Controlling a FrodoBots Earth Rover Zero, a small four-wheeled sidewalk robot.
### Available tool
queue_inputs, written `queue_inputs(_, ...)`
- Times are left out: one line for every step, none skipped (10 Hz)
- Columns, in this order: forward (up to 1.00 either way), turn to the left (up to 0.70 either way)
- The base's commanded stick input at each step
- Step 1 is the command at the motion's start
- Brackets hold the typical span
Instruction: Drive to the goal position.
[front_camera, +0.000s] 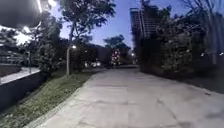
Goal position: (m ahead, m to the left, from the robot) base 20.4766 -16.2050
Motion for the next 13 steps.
queue_inputs(0.70, 0.00)
queue_inputs(0.70, 0.00)
queue_inputs(0.70, 0.00)
queue_inputs(0.70, 0.00)
queue_inputs(0.70, 0.00)
queue_inputs(0.70, 0.00)
queue_inputs(0.70, 0.00)
queue_inputs(0.70, 0.00)
queue_inputs(0.70, 0.00)
queue_inputs(0.70, 0.00)
queue_inputs(0.70, 0.00)
queue_inputs(0.70, 0.00)
queue_inputs(0.70, 0.00)
